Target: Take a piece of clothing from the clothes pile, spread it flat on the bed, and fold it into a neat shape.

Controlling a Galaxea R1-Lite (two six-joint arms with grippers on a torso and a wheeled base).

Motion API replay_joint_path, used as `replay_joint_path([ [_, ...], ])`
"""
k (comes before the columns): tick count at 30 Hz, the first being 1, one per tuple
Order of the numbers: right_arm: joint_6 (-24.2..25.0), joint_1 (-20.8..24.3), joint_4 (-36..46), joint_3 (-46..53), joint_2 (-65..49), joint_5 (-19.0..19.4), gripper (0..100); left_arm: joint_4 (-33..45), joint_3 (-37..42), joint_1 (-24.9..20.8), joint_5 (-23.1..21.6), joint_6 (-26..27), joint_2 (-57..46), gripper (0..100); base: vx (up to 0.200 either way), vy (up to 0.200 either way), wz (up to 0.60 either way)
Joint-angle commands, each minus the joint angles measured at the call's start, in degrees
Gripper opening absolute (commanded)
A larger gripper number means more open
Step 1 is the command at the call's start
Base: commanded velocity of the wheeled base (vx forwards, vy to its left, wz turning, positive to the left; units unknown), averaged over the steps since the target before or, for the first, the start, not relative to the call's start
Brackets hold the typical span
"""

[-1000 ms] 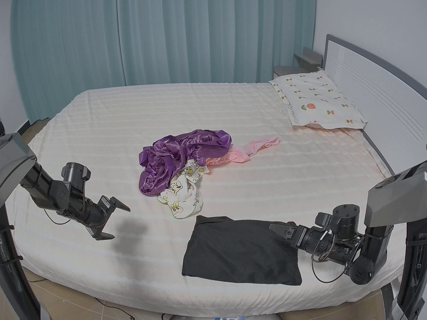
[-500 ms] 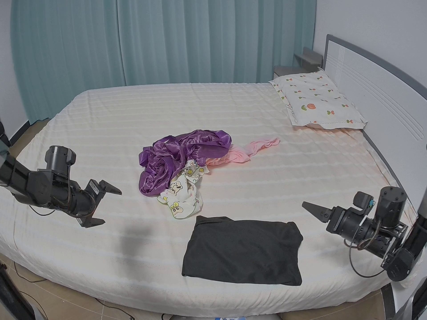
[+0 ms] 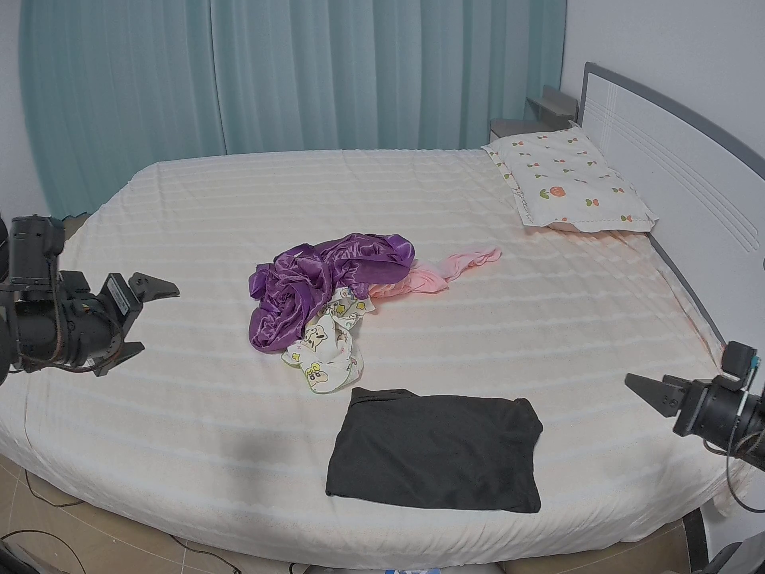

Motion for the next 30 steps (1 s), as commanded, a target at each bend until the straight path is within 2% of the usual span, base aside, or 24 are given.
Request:
replay_joint_path([
  [1, -9.82, -7.95, 27.59, -10.15, -32.26, -0.42, 100, 6.51, 3.46, -1.14, 6.77, 7.64, -25.40, 100, 0.000, 0.000, 0.00],
  [6, -12.98, -8.74, 29.52, -10.06, -37.88, -0.34, 100, 9.85, 3.55, -2.54, 11.78, 8.17, -32.87, 100, 0.000, 0.000, 0.00],
  [9, -16.32, -8.74, 32.16, -10.50, -41.49, -0.42, 100, 11.96, 4.08, -2.46, 14.33, 10.80, -38.14, 100, 0.000, 0.000, 0.00],
  [12, -18.17, -8.74, 34.27, -11.29, -42.72, -0.42, 100, 12.49, 5.57, -2.46, 14.33, 12.82, -41.57, 100, 0.000, 0.000, 0.00],
  [14, -21.68, -8.74, 36.82, -12.79, -43.07, -0.42, 100, 12.40, 7.42, -2.46, 14.07, 16.69, -44.29, 100, 0.000, 0.000, 0.00],
  [16, -23.18, -8.74, 37.70, -12.96, -43.33, -0.78, 100, 12.49, 8.38, -2.46, 14.42, 18.27, -45.35, 100, 0.000, 0.000, 0.00],
  [20, -23.61, -8.74, 39.72, -11.73, -45.70, -0.86, 100, 12.49, 10.32, -2.46, 14.24, 18.98, -48.69, 100, 0.000, 0.000, 0.00],
  [24, -24.32, -8.74, 45.61, -10.50, -49.92, -0.95, 100, 12.49, 13.48, -2.46, 14.15, 20.12, -52.47, 100, 0.000, 0.000, 0.00],
  [30, -25.28, -8.83, 48.33, -5.84, -56.95, -2.09, 100, 10.73, 23.59, -2.37, 14.33, 27.85, -59.24, 100, 0.000, 0.000, 0.00],
])
